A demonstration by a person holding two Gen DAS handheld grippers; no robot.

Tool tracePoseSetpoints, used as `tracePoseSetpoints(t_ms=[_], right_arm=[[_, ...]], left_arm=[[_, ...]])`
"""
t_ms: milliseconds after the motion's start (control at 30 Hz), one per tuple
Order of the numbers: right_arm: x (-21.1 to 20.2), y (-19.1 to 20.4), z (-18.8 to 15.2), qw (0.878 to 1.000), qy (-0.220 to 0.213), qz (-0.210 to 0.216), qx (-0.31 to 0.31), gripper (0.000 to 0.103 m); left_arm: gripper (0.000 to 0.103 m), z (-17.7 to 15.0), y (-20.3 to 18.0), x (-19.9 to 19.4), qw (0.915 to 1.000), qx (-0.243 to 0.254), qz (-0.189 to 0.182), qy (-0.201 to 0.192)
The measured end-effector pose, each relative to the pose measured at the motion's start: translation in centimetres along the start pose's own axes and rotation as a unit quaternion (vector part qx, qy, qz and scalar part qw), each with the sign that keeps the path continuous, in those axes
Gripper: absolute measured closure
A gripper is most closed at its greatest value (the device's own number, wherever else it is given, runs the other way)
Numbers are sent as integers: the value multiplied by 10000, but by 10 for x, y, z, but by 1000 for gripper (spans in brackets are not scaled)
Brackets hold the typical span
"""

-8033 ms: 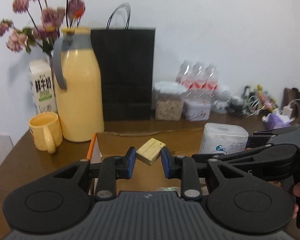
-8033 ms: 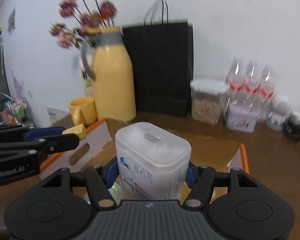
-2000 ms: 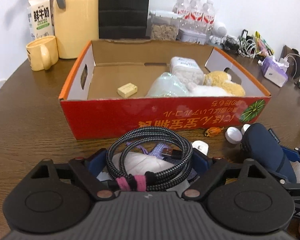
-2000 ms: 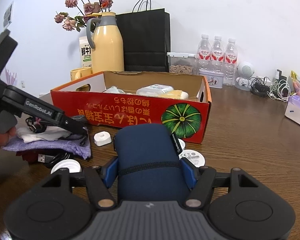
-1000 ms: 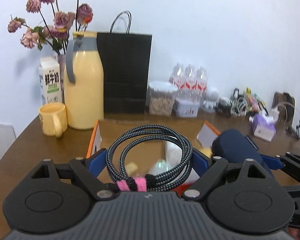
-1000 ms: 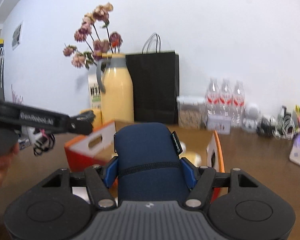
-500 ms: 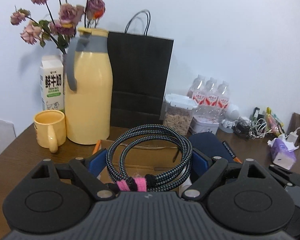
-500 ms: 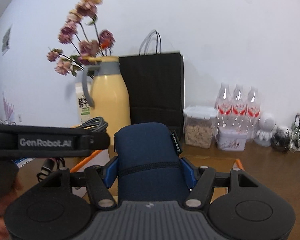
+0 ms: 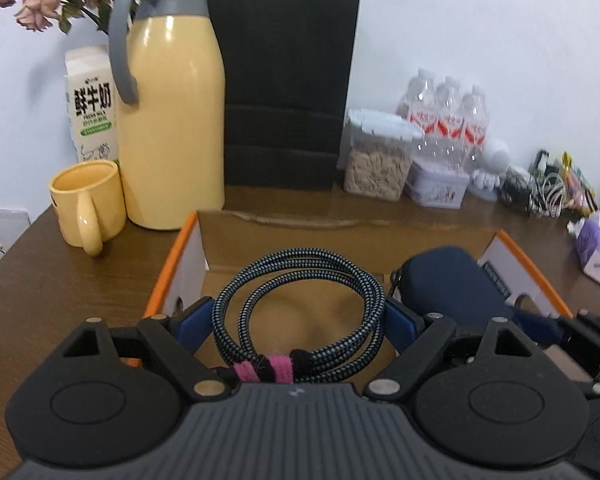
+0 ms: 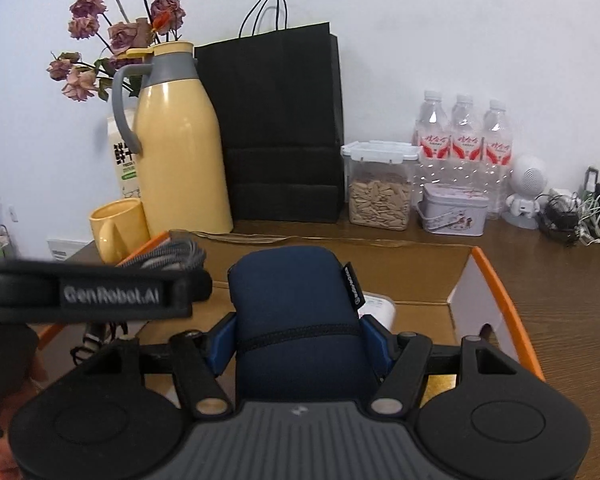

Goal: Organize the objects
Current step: 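Lower the cable and navy pouch into the box and open both tools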

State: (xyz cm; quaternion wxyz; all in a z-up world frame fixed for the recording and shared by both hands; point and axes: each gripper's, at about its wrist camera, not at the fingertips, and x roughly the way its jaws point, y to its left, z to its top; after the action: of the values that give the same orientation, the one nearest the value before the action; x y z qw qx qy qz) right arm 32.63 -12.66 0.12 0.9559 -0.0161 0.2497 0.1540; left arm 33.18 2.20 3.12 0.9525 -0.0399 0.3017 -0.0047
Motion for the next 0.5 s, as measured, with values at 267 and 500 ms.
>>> tracePoseSetpoints(t_ms=[267,500], right_arm=[[3,2,-5,9997,163,-104,-128,39],[4,1,-7,9995,228,-160,-172,38]], left_arm=[[14,-6,-1,10,9997,26,23,222],[14,-8,2,15,9994,-11,114,327]])
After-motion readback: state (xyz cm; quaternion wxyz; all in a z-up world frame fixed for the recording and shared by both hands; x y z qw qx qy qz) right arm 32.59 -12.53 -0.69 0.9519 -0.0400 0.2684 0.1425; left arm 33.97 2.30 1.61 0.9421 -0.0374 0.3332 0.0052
